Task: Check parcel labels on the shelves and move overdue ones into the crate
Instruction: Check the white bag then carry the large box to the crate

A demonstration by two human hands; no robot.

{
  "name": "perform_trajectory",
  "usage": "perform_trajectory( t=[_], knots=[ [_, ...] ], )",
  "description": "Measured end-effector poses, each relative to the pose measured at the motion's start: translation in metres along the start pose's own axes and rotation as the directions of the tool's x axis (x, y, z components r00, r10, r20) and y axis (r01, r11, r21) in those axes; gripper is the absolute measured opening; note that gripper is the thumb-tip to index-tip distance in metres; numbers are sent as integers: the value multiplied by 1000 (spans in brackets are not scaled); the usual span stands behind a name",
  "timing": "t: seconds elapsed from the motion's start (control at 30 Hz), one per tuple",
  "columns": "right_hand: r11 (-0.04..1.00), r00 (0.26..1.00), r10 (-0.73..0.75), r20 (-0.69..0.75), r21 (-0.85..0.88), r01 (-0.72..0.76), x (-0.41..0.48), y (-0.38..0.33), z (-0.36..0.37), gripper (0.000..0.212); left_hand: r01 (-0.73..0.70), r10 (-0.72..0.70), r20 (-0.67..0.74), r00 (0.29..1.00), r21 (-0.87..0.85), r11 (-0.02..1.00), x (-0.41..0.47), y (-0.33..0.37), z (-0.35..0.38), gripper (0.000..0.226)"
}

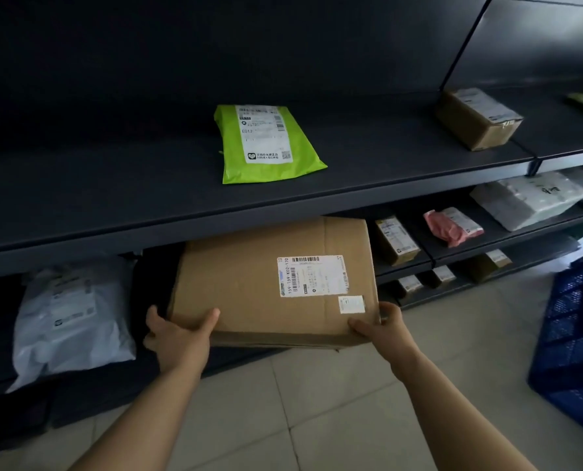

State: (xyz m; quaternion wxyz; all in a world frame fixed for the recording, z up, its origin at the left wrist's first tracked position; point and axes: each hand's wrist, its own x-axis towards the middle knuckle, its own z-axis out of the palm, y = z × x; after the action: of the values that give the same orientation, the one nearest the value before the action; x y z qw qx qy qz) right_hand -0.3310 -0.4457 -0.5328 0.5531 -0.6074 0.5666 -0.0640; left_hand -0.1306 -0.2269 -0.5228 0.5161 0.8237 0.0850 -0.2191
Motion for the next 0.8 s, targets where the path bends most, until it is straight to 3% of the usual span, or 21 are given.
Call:
perform_trajectory(
  t=[0.13, 0.3, 0.43, 0.63, 0.8],
  knots=[
    [993, 996, 27, 79, -120, -18, -12, -5, -2, 93, 87, -88, -6, 996, -93, 992, -7, 1, 9, 115],
    [989, 941, 146, 305, -13, -149, -30, -17, 14, 112, 130, -98, 242, 965, -122, 984, -35, -9, 34, 96],
    [987, 960, 122, 253, 67, -143, -25, -23, 34, 114, 199, -128, 280, 951, -239, 950, -42, -4, 47, 90],
    [993, 996, -33, 88, 112, 23, 13, -42, 31, 104, 115, -47, 260, 964, -254, 960, -29, -9, 28, 84],
    [998, 993, -46, 106, 44, 41, 28, -55, 33, 66, 144, -60, 278, 959, -294, 945, -13, -14, 14, 67]
  ],
)
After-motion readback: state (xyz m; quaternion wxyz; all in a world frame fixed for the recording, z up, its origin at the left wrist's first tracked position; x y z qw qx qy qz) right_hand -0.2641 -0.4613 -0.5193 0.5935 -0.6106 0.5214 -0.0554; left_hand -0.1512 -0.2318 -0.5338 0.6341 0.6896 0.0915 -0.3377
